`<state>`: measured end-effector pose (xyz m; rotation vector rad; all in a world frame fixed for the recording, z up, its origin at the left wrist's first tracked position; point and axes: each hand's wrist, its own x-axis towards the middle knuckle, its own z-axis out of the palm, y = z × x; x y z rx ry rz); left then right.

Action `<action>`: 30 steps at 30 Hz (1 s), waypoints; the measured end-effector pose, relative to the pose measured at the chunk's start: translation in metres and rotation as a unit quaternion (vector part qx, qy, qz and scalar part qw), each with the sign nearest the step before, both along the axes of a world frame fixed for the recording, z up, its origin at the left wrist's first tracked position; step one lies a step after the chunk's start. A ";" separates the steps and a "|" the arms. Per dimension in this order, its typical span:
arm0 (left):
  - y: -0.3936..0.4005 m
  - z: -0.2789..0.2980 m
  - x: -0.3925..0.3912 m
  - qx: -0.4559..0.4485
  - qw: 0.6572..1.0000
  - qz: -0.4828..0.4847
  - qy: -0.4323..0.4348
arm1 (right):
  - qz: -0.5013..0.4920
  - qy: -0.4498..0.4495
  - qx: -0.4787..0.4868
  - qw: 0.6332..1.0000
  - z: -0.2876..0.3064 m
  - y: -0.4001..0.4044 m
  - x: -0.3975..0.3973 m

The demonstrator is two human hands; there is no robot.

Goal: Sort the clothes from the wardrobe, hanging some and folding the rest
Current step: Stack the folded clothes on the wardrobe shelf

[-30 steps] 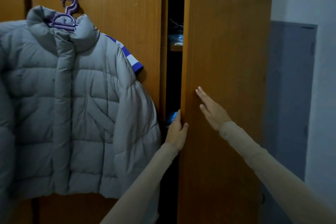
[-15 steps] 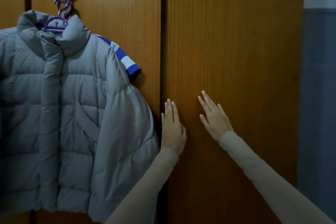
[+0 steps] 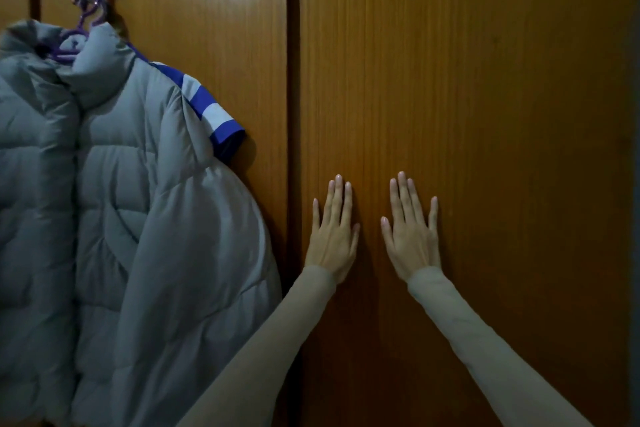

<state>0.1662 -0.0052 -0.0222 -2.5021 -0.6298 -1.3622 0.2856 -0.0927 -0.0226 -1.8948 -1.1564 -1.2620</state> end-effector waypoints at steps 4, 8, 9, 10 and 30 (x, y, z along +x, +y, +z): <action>0.006 -0.004 0.006 0.019 1.000 0.008 -0.022 | -0.004 -0.016 0.009 1.000 -0.003 0.007 0.008; 0.012 -0.008 0.010 0.036 0.998 0.016 -0.039 | -0.014 -0.029 0.014 0.999 -0.005 0.010 0.013; 0.013 -0.008 0.011 0.036 0.999 0.018 -0.036 | -0.015 -0.033 0.016 0.999 -0.005 0.011 0.013; 0.013 -0.008 0.011 0.033 0.999 0.019 -0.031 | -0.016 -0.036 0.017 0.999 -0.005 0.011 0.013; -0.003 0.019 -0.024 -0.010 0.985 0.025 0.171 | -0.065 0.062 -0.178 0.980 0.014 -0.022 -0.017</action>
